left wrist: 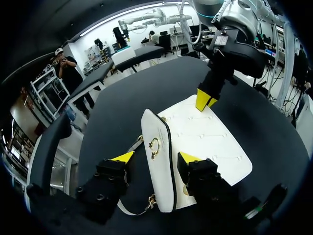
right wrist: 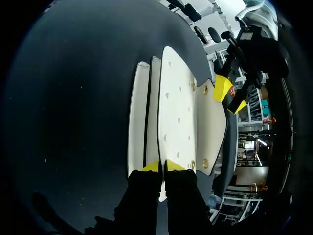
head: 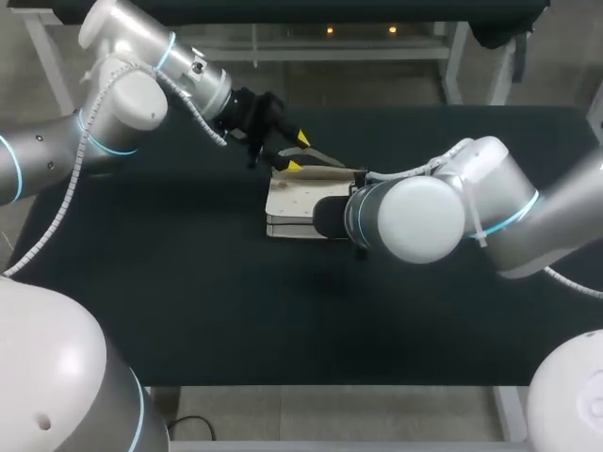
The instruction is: Pick up the bag, open it, inspect its contents, close it, and place it on the opposite side
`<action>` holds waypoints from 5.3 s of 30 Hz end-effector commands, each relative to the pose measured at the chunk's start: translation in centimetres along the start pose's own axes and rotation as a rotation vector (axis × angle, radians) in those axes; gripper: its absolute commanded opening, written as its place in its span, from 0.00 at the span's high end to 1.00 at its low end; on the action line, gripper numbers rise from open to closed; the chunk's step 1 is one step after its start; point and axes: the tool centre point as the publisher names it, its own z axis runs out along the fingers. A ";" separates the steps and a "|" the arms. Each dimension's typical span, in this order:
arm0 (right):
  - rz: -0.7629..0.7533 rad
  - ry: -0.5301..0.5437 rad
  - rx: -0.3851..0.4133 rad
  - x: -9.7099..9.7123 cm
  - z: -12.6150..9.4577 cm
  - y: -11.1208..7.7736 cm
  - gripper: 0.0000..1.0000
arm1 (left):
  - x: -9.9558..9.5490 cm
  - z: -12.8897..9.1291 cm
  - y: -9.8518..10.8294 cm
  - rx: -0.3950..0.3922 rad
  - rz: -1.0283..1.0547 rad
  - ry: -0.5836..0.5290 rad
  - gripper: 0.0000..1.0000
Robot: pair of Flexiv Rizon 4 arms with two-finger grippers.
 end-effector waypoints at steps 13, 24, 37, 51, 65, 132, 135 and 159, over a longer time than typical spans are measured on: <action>0.000 -0.027 -0.011 0.4 0.1 -0.3 1.00 | -0.2 3.6 1.4 -0.031 -0.034 -0.123 0.51; 0.000 -0.027 -0.011 0.4 0.1 -0.3 1.00 | -1.4 4.3 2.7 -0.054 -0.083 -0.119 0.53; 0.000 -0.027 -0.011 0.4 0.1 -0.3 1.00 | -1.9 4.7 3.4 -0.057 -0.118 -0.099 0.66; 0.000 -0.027 -0.011 0.4 0.1 -0.3 1.00 | -2.2 4.5 3.8 -0.036 -0.161 -0.097 1.00; -0.029 0.010 -0.039 0.6 -4.5 1.1 0.00 | -3.3 2.0 1.8 -0.030 -0.185 -0.105 1.00; -0.063 -0.160 0.024 -8.3 -10.1 3.5 1.00 | 0.5 -6.7 -7.9 0.004 -0.150 -0.176 1.00; -0.061 -0.168 0.036 -8.6 -9.5 3.6 1.00 | 0.8 -6.7 -8.2 0.005 -0.151 -0.178 1.00; 0.028 -0.121 0.066 -9.6 -5.1 3.1 1.00 | 2.1 -7.3 -8.7 0.042 -0.170 -0.193 1.00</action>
